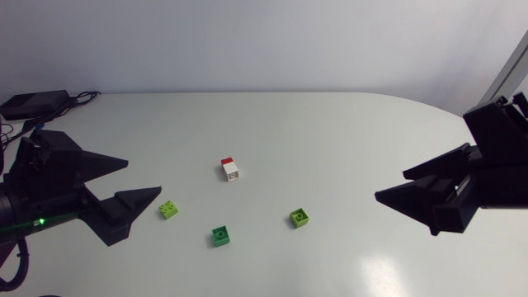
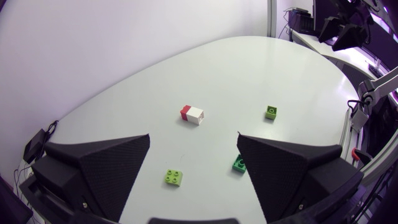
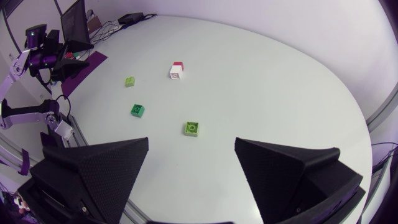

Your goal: Disassemble duplo

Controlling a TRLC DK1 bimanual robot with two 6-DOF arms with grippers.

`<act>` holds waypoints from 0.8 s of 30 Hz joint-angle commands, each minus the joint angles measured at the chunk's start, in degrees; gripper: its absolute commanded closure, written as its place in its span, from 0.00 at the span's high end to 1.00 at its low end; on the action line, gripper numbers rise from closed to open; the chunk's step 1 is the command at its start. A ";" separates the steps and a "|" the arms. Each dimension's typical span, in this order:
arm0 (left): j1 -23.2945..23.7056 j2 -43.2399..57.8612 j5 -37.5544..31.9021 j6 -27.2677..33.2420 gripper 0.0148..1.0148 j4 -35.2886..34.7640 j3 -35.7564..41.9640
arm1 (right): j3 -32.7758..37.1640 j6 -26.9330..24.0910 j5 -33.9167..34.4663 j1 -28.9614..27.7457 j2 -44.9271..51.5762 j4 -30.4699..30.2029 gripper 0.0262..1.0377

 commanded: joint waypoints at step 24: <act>6.11 23.83 5.44 9.13 0.96 12.50 5.45 | -1.44 -1.96 0.12 0.67 2.49 0.88 0.96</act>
